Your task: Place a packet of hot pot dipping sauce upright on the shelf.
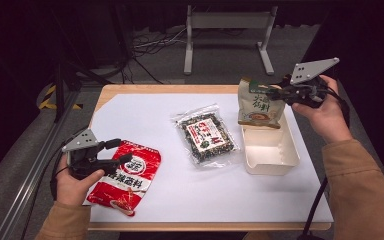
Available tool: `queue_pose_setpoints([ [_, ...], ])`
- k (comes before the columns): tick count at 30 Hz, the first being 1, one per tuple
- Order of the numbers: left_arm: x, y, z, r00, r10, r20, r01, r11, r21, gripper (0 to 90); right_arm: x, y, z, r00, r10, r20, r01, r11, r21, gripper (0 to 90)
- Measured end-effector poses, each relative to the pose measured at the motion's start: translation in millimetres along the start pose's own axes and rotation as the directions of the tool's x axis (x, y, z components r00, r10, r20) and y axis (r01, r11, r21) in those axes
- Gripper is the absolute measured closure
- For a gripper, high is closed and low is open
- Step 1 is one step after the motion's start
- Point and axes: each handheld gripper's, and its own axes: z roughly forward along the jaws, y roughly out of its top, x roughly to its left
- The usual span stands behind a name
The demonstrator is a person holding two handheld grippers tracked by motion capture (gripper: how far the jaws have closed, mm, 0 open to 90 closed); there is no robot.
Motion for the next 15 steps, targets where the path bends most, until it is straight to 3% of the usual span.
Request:
queue_pose_setpoints([
  [15,2.1,-8.0,-6.5,0.9996,-0.02,-0.021,0.02,0.9998,0.007,32.7,-29.3,-17.5,12.2,0.9988,-0.018,0.046,0.018,1.0,-0.003,89.9],
])
